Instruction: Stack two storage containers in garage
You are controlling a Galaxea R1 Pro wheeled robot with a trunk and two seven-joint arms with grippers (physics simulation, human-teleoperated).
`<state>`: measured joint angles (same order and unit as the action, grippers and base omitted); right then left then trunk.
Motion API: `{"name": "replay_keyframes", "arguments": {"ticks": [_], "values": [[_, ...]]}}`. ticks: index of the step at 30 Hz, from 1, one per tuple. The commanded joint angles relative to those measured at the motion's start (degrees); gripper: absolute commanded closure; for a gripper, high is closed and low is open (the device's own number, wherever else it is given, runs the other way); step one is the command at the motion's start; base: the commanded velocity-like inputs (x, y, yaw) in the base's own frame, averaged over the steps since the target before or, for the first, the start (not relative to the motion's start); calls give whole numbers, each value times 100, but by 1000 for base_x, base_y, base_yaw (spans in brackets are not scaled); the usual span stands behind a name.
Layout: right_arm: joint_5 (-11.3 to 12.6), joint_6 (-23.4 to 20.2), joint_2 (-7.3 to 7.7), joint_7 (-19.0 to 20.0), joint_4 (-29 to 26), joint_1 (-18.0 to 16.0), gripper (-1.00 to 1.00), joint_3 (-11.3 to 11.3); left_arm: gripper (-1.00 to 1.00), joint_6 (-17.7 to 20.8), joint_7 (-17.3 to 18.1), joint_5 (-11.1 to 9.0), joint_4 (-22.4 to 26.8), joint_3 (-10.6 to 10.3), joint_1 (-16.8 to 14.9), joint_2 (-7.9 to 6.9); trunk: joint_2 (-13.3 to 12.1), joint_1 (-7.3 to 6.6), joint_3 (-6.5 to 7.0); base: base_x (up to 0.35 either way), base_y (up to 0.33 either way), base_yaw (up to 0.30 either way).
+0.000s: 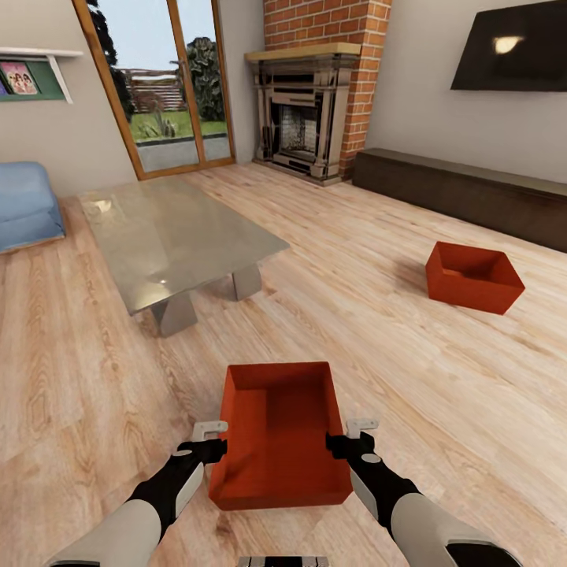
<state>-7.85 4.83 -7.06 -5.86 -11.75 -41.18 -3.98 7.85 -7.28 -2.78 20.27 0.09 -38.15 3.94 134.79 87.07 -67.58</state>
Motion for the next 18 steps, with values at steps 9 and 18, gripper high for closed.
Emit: {"name": "replay_keyframes", "arguments": {"ticks": [9,18], "values": [[-83,20,-14,10,2,-4,-100,-50,-100,32,-19,-34,12,0,0,2,324,175,-148,0,0,0],[-110,27,-7,25,-3,-4,-100,-34,-100,32,-19,-38,16,2,0,2,324,175,-148,0,0,0]]}}
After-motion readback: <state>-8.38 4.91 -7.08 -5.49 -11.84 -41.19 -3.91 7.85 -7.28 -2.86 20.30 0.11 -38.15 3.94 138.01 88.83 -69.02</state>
